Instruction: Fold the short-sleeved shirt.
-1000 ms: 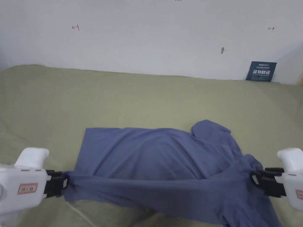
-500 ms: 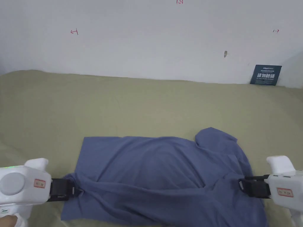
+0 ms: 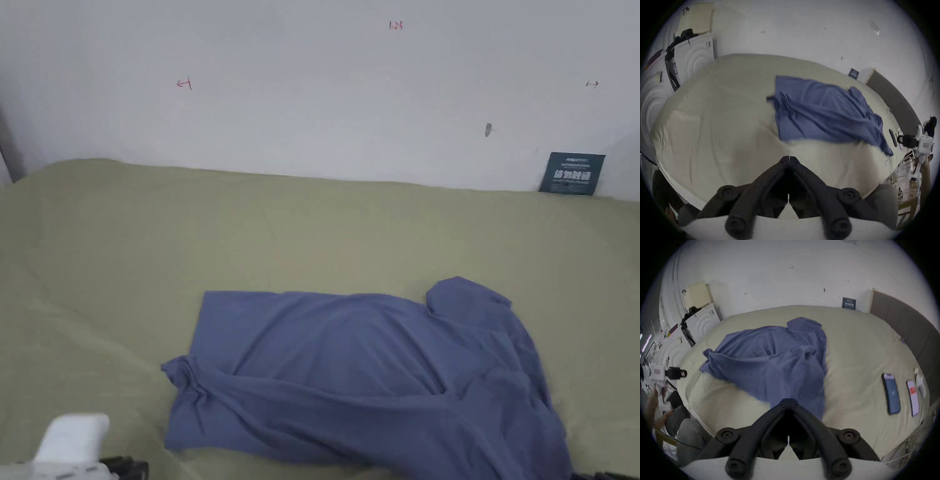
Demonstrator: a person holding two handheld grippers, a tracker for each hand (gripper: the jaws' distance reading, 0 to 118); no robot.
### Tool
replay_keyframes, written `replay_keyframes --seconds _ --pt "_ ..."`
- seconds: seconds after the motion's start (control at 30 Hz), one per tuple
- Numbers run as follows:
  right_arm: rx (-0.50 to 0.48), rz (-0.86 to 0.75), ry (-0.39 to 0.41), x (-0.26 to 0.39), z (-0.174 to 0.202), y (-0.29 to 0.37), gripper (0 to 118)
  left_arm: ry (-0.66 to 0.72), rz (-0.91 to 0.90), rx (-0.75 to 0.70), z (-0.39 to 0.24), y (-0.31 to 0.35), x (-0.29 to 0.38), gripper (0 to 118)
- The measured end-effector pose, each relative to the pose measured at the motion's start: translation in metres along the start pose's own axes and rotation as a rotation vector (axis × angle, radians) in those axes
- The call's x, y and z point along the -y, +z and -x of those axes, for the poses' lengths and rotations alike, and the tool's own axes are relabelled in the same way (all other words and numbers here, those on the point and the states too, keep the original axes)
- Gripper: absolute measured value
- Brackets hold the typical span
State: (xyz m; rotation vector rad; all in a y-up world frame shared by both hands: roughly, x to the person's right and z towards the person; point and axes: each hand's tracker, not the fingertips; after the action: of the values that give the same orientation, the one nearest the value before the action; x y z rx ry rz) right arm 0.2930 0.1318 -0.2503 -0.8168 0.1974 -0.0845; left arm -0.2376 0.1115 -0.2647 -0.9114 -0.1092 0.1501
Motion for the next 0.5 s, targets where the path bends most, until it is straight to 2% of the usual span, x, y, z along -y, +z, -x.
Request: replay_keyframes --seconds 0.07,0.1,0.13,0.17,0.2,0.43,0.47,0.5 --pt "0.0 0.026 -0.013 0.005 0.001 -0.002 0 0.007 0.035 -0.007 -0.005 -0.009 0.005 4" --pt "0.001 0.026 -0.007 0.005 -0.002 -0.006 0 0.019 0.043 -0.011 -0.008 -0.013 0.003 27" --pt "0.001 0.026 -0.005 0.004 -0.001 -0.005 0 0.025 0.04 -0.006 -0.006 -0.016 0.001 62" --pt "0.005 0.021 -0.003 0.003 -0.001 -0.004 0 0.034 0.032 -0.001 -0.009 -0.02 -0.005 90" --pt "0.008 0.016 -0.005 0.0 -0.002 -0.003 0 0.041 0.017 -0.004 -0.012 -0.025 -0.011 96" --pt "0.026 -0.005 -0.059 -0.005 -0.021 -0.006 0 0.04 -0.033 -0.055 -0.024 -0.082 -0.063 95" --pt "0.019 -0.006 -0.081 -0.004 -0.024 -0.006 3 0.031 -0.017 -0.066 -0.026 -0.093 -0.069 94" --pt "0.022 -0.01 -0.104 -0.001 -0.029 -0.009 17 0.005 0.011 -0.09 -0.024 -0.107 -0.072 89"
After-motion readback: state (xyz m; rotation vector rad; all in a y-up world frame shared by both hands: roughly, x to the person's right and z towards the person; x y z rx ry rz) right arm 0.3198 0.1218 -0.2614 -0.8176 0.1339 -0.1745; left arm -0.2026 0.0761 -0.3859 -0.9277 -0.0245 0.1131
